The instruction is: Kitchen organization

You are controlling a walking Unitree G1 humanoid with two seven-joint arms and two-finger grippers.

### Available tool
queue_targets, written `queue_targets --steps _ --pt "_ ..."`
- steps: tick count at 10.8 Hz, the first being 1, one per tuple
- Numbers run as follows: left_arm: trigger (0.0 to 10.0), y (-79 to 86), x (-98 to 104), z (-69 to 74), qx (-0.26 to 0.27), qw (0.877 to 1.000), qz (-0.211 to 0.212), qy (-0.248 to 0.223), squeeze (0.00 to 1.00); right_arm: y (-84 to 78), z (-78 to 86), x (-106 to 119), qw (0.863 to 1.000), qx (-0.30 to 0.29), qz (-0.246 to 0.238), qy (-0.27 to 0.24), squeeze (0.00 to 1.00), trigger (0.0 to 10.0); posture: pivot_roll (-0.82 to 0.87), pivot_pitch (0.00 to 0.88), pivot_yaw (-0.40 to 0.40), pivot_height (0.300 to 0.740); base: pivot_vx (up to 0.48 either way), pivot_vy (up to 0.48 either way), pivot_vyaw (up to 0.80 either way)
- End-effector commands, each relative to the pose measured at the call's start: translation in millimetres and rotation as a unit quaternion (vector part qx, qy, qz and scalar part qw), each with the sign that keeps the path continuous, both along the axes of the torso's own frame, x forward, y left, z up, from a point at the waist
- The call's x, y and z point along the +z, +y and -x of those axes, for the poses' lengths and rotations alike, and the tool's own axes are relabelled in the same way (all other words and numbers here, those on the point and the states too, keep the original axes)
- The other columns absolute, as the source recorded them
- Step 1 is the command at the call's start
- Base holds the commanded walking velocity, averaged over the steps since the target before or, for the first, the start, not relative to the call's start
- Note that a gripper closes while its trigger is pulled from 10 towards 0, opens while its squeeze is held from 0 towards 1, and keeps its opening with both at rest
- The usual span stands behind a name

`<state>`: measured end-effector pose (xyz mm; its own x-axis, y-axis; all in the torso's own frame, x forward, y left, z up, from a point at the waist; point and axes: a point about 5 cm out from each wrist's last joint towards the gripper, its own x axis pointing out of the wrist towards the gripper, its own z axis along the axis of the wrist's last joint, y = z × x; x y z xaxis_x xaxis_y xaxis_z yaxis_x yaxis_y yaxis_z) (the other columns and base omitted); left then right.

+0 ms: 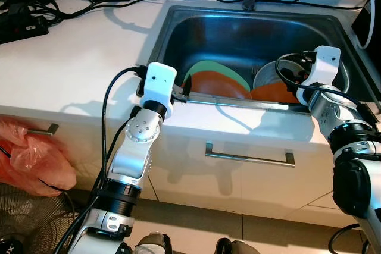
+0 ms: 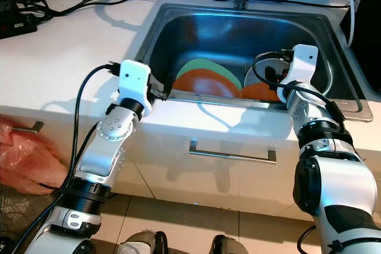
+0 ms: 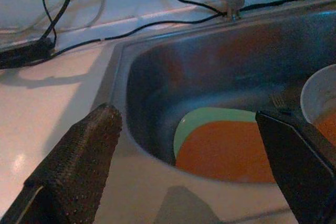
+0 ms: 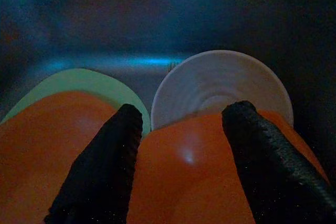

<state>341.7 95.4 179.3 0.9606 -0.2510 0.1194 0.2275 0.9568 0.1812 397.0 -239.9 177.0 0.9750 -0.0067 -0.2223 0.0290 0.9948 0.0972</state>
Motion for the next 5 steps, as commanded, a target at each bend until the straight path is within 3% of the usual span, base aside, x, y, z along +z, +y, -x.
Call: queue_targets --steps 1,3,4,5 --pt "10.0 5.6 -3 1.9 0.011 1.0 0.001 0.008 0.0 -2.7 2.3 -3 1.0 0.006 0.021 -0.001 1.0 10.0 0.06 0.092 0.001 0.74 0.0 0.0 0.0" --pt "10.0 17.7 -5 -0.5 0.028 0.999 0.001 0.016 0.0 2.4 3.4 -1 0.998 0.036 0.042 -0.021 1.0 10.0 0.06 0.091 0.001 0.74 0.0 0.0 0.0" --pt "10.0 22.7 -4 -0.9 0.036 0.999 0.003 0.016 0.0 10.7 4.9 1 0.996 0.059 0.053 -0.045 0.76 10.0 0.06 0.091 0.001 0.74 0.0 0.0 0.0" --pt "10.0 26.8 0 0.1 0.044 0.999 0.0 0.008 0.0 18.3 8.9 3 0.993 0.074 0.059 -0.069 0.0 10.0 0.05 0.09 0.003 0.74 0.0 0.0 0.0"
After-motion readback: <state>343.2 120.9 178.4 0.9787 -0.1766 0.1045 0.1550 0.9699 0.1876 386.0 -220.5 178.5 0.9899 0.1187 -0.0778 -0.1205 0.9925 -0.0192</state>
